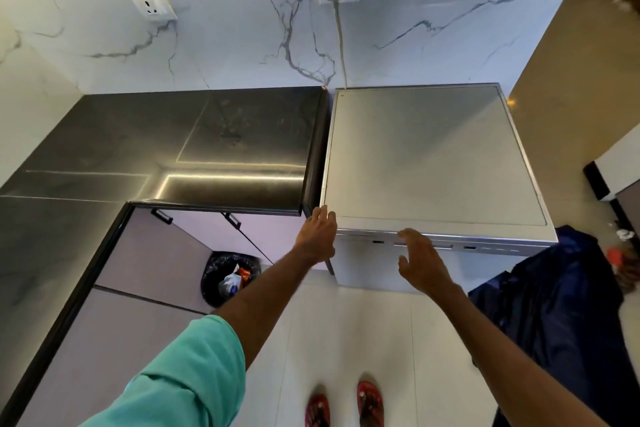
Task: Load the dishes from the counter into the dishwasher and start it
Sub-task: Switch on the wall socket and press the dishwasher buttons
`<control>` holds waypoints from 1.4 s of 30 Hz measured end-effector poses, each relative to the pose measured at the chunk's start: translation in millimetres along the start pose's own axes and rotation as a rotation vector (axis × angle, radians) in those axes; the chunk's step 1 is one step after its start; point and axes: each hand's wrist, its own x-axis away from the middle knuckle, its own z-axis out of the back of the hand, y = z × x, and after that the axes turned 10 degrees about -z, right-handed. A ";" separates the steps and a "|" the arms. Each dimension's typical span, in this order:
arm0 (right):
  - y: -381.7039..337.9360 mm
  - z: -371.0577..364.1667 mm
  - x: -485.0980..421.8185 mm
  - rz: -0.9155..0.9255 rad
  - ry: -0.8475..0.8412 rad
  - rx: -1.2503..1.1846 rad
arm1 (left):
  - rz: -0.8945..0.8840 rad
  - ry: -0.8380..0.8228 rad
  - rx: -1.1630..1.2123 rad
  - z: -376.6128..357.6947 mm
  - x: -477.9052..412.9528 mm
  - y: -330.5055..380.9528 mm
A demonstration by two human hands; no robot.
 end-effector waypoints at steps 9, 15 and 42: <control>34.4 -58.5 -30.1 0.104 0.081 0.242 | -0.157 0.033 -0.129 -95.3 -16.7 -4.2; 46.0 -109.6 -40.6 0.090 0.264 0.374 | -0.221 0.303 -0.097 -150.7 -25.4 -28.4; 94.3 -207.2 -124.4 0.310 1.157 0.233 | -0.380 1.164 -0.403 -242.3 -106.6 -77.6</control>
